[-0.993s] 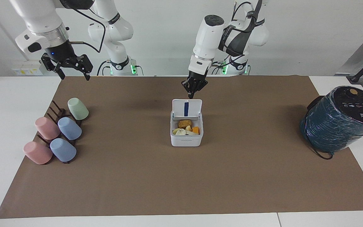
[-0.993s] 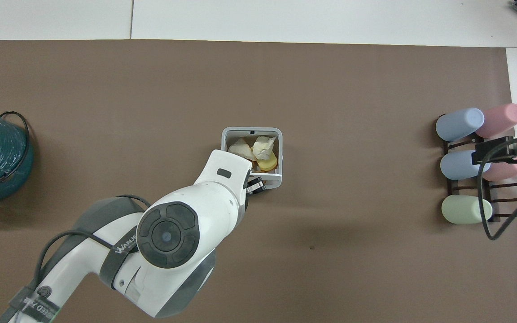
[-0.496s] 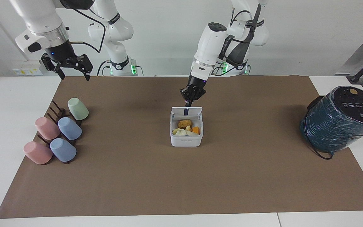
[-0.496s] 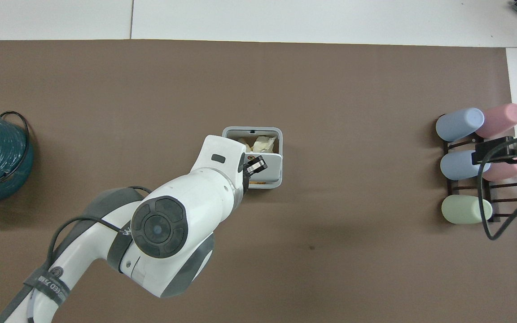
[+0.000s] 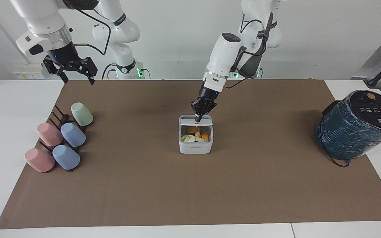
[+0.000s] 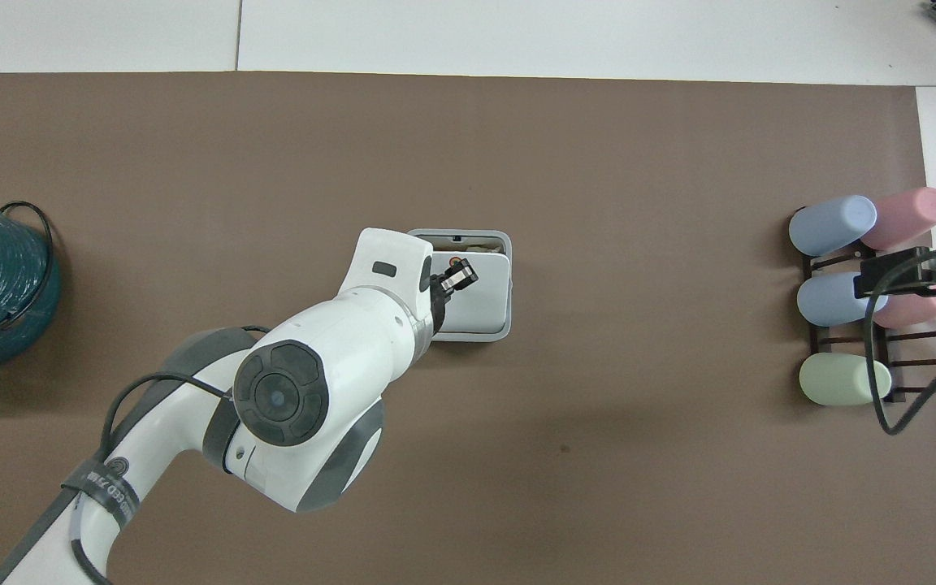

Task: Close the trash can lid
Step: 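Swing the lid up and over the trash can with the left gripper, then press the lid down onto the trash can with the left gripper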

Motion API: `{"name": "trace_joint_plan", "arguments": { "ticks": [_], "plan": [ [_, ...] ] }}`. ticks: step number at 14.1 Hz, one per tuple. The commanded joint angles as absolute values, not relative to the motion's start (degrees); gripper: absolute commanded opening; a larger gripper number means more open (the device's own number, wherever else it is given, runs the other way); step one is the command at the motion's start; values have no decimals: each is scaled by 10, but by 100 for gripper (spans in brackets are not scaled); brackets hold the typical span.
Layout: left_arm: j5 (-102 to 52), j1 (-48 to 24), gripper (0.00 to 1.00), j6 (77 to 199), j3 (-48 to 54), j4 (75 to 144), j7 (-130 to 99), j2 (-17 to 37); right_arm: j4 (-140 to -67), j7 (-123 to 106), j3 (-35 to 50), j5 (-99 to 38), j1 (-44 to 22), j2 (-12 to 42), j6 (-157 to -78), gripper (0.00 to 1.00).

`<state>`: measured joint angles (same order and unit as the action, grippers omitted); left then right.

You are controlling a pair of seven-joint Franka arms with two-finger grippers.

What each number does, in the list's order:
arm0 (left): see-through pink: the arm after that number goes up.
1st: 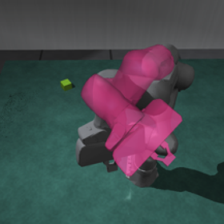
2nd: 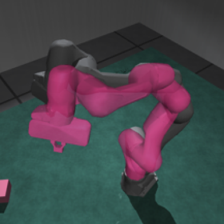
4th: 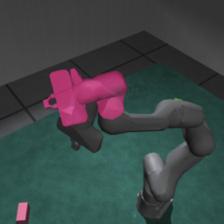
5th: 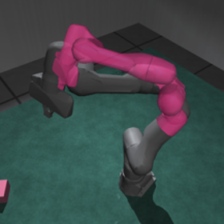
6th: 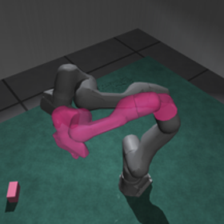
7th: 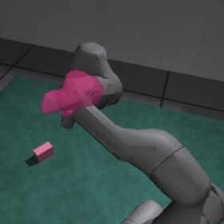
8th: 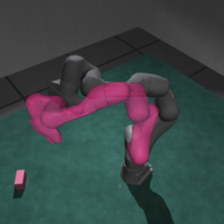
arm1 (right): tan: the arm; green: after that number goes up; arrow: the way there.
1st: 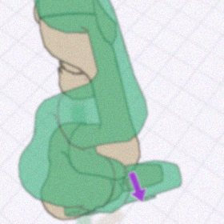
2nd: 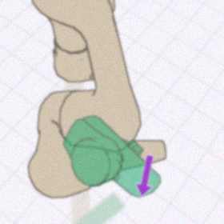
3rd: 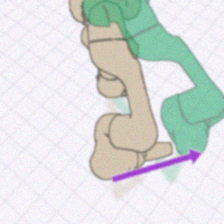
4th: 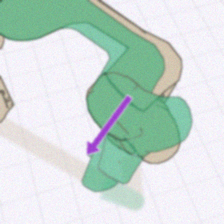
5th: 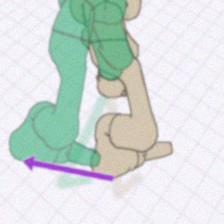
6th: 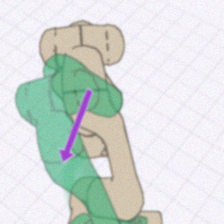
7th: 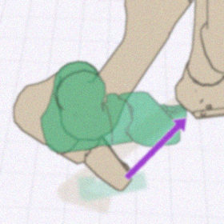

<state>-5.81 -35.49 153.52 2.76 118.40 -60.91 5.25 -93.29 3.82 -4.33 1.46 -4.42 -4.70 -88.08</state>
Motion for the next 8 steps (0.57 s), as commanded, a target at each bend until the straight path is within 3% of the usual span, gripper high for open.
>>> {"name": "trace_joint_plan", "arguments": {
  "ticks": [1,8],
  "plan": [
    [-68,-352,0,1557,29,1169,-610,78,-947,40,-43,13,-46,-62,-879,100],
    [-68,-353,0,1582,29,1145,-609,136,-947,40,-43,13,-46,-62,-879,100]
  ]
}}
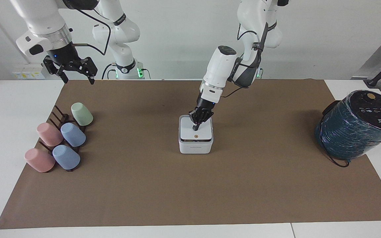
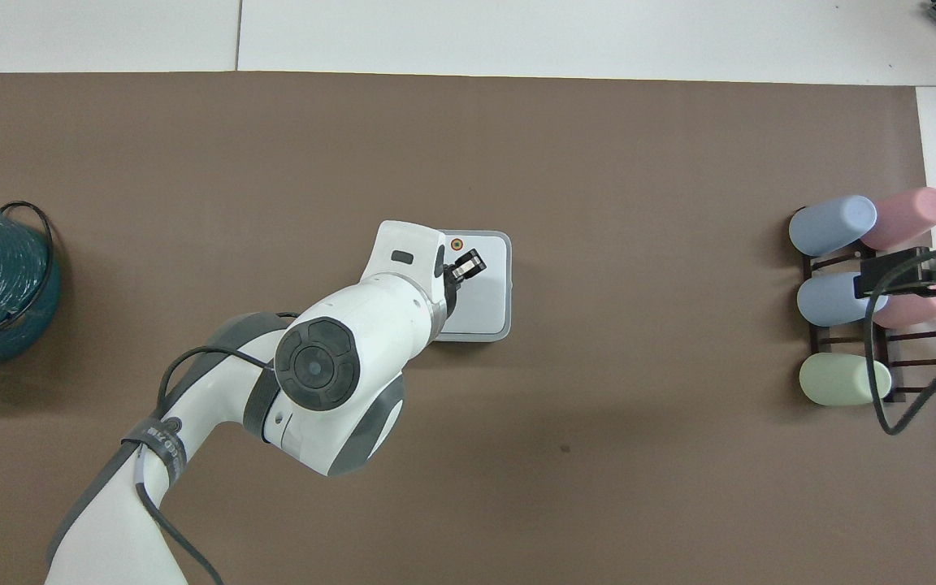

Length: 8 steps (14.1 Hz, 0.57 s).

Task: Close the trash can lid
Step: 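Press the lid down onto the trash can with the left gripper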

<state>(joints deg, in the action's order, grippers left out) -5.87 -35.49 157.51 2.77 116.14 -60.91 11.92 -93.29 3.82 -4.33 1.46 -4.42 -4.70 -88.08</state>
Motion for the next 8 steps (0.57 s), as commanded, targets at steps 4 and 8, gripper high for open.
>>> {"name": "trace_joint_plan", "arguments": {
  "ticks": [4,8],
  "plan": [
    [-68,-352,0,1584,29,1145,-604,147,-947,40,-43,13,-46,-62,-879,100],
    [-67,-357,0,1601,29,1146,-605,172,-947,40,-43,13,-46,-62,-879,100]
  ]
}}
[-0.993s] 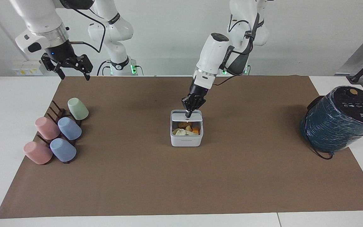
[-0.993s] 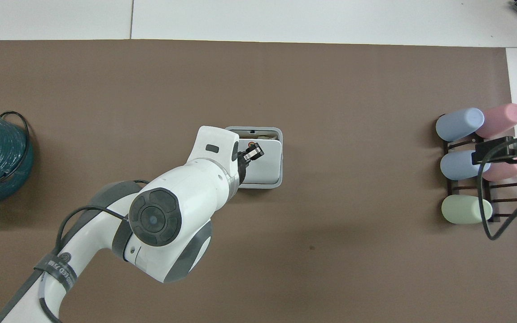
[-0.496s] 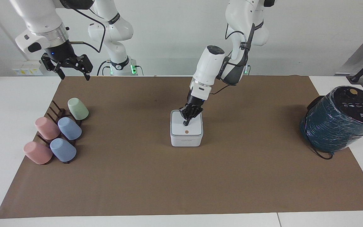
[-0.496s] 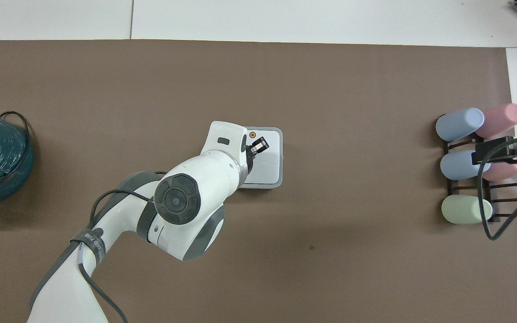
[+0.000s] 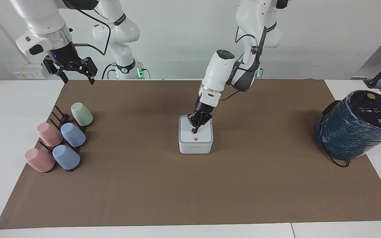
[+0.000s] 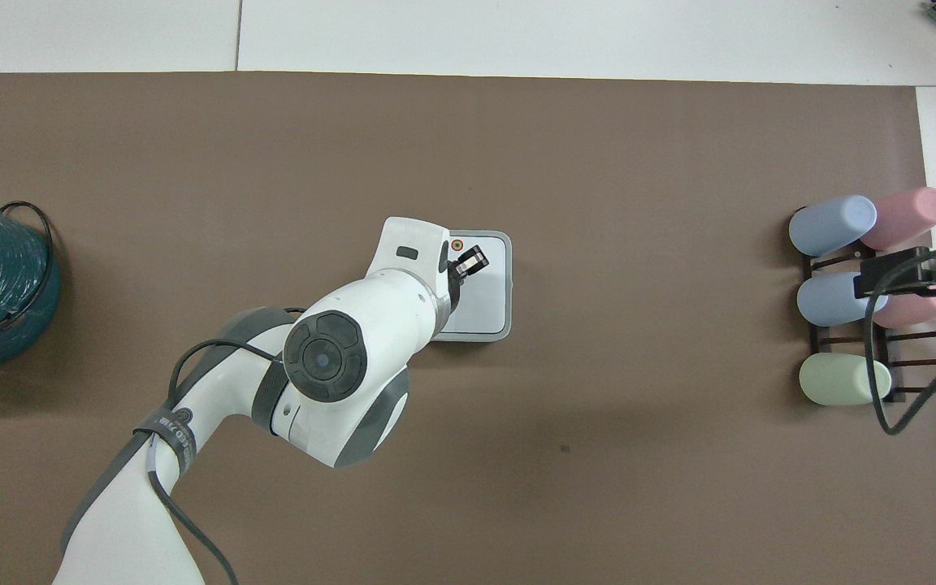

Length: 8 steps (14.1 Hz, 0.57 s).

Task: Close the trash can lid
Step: 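Press the lid down onto the trash can with the left gripper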

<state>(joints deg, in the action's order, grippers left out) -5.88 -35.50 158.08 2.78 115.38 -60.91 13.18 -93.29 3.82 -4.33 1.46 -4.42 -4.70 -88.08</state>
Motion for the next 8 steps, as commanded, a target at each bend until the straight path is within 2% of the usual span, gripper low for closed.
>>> {"name": "trace_joint_plan", "arguments": {
  "ticks": [1,4,8],
  "plan": [
    [-67,-357,0,1601,29,1146,-604,176,-947,40,-43,13,-46,-62,-879,100],
    [-60,-352,0,1585,27,1130,-602,176,-947,40,-43,13,-46,-62,-879,100],
    [-58,-318,0,1450,25,1047,-574,173,-947,40,-43,13,-46,-62,-879,100]
  ]
}}
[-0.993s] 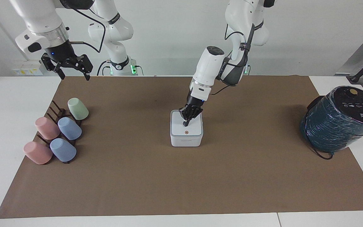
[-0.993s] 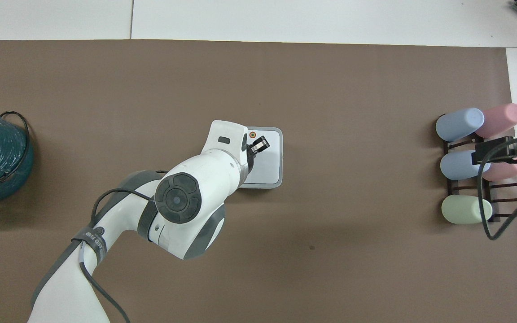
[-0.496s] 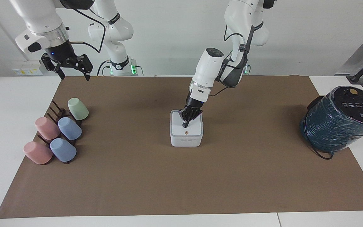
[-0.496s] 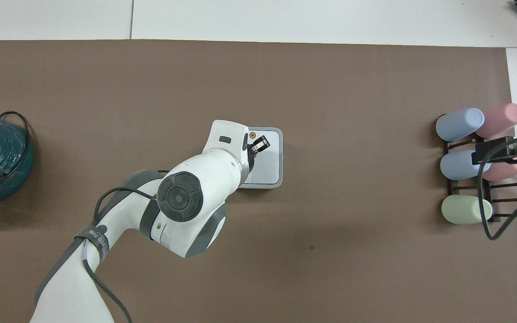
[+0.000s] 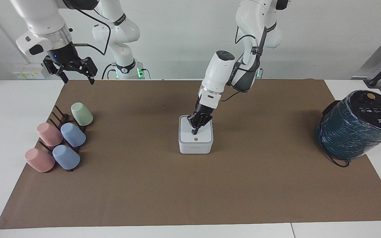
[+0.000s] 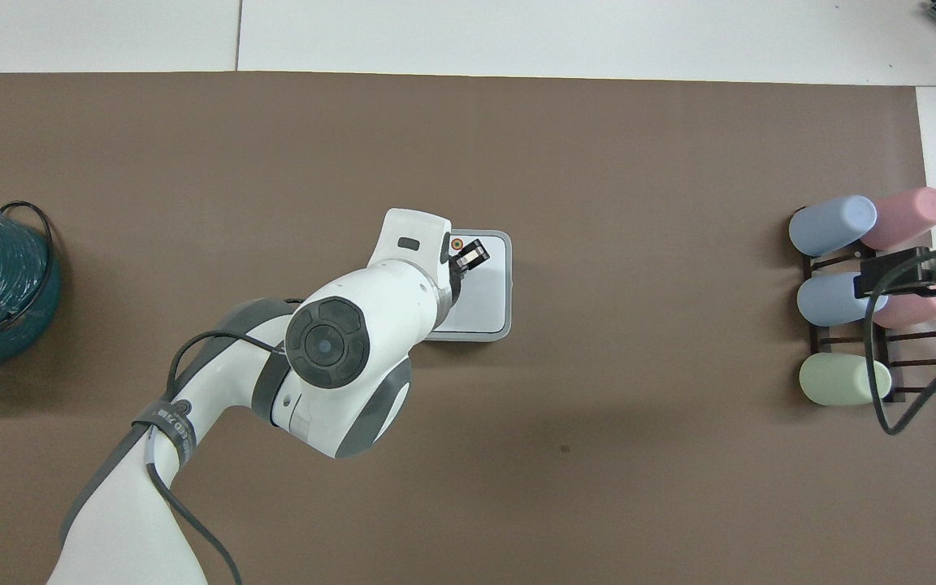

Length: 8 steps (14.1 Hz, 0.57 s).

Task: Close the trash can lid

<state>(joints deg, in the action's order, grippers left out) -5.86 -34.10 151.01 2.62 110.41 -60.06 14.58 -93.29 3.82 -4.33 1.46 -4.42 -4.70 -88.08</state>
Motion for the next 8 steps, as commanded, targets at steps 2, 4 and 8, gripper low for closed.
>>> {"name": "trace_joint_plan", "arguments": {
  "ticks": [2,4,8],
  "plan": [
    [-58,-302,0,1392,25,1011,-558,171,-947,40,-43,13,-46,-62,-879,100],
    [-58,-283,0,1348,23,987,-533,170,-947,40,-43,13,-46,-62,-879,100],
    [-58,-224,0,1243,24,946,-402,166,-947,40,-43,13,-46,-62,-879,100]
  ]
}}
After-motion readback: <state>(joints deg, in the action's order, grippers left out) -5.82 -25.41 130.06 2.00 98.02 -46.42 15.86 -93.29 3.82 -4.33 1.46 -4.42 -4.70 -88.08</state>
